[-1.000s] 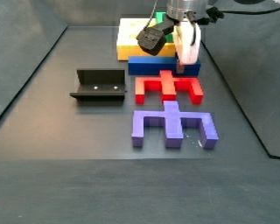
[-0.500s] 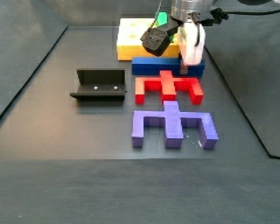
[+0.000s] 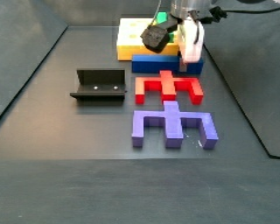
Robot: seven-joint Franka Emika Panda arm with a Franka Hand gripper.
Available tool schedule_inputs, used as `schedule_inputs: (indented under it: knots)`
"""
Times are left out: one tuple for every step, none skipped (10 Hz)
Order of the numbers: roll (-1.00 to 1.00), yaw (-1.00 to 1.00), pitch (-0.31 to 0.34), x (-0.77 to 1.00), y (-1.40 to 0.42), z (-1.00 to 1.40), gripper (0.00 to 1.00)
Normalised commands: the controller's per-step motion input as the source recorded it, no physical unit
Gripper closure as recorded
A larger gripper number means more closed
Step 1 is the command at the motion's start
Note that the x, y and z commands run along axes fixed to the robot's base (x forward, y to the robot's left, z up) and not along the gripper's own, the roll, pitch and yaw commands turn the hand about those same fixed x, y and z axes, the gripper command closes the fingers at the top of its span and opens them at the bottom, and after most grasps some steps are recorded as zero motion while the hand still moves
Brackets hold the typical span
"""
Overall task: Pick up the blue object. Move up. Move to above the board. Insert the blue object.
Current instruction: Move up, then move to above the board.
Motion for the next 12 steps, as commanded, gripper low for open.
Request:
schedule_inputs:
  knots:
    - [0.01,-0.02,0.032,-0.05,0.06,0.79,1.00]
    - [-0.01,-0.02,0.073,-0.08,0.05,0.62,1.00]
    - [-0.05,-0.01,0.048,-0.01,0.01,0.25,1.00]
    - [0.00,0.00,0.000,0.00,0.00,1.40,1.00]
    - [0.00,0.00,0.017,-0.01,0.00,1.40,1.00]
    - [-0.02,0.00,0.038,-0.04,0.00,1.40,1.00]
    - [-0.06,-0.01,0.010,-0.03,0.00,1.40,1.00]
    - [-0.09,-0.01,0.039,0.00,0.00,1.40,1.00]
    - [-0.09,-0.01,0.071,0.01,0.00,1.40,1.00]
    - [-0.08,0.00,0.076,0.01,0.00,1.40,1.00]
    - [-0.07,-0.01,0.072,0.01,0.01,0.82,1.00]
    - [-0.07,-0.01,0.068,0.02,0.01,0.40,1.00]
